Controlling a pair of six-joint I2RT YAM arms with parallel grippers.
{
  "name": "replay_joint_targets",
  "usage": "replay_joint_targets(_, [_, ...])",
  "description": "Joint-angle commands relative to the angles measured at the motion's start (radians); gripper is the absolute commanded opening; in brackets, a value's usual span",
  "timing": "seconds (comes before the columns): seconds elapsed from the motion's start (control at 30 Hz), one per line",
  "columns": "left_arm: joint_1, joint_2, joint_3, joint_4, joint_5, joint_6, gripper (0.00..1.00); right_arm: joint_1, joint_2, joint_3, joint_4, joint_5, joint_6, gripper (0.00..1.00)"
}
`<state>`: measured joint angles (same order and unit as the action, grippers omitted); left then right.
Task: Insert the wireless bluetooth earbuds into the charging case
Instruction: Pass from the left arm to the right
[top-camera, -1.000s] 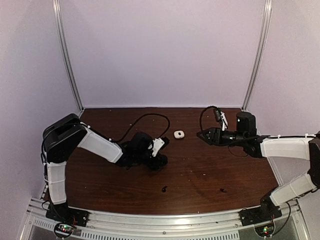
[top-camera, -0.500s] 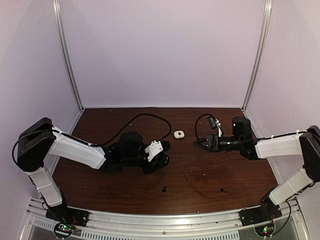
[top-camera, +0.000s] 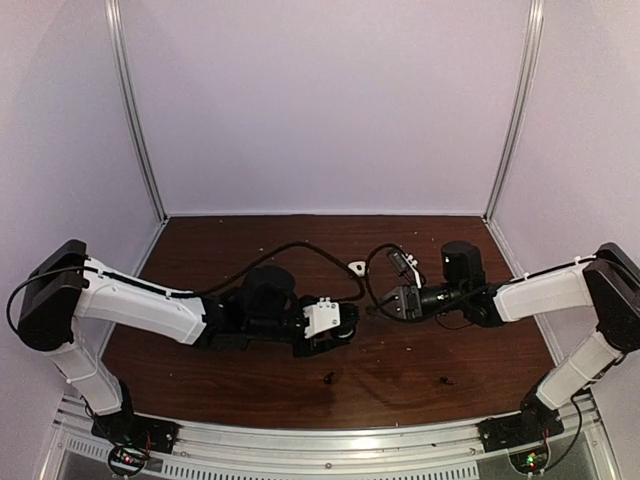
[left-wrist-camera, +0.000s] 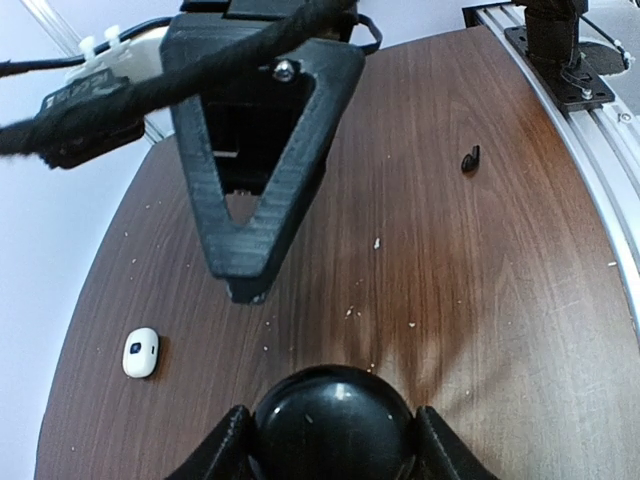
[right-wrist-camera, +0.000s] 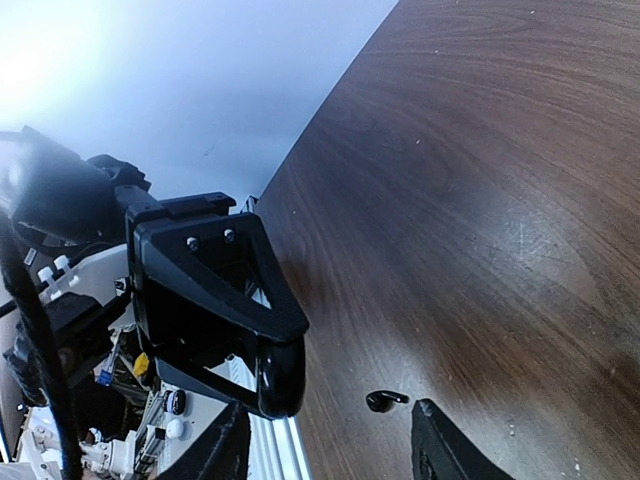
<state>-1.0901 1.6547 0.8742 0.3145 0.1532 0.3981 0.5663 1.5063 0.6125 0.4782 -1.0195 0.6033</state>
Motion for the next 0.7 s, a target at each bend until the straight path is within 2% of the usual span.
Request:
replay_joint_targets(0.0, [-0.026, -0.017, 0.043, -0.012, -0.031, 0.054, 0.47, 0.049, 0.024, 0.043, 0.053, -0.022, 0.039, 0.55])
replay_joint_targets(0.27, [-0.044, -0.029, 0.06, -0.031, -0.025, 0.076, 0.47, 0.12, 0.053, 0.069, 0.067, -0.016, 0.048, 0.49])
replay_joint_targets(0.67, [-0.047, -0.05, 0.052, -0.028, -0.024, 0.085, 0.47, 0.156, 0.093, 0.091, 0.055, -0.033, 0.039, 0.36])
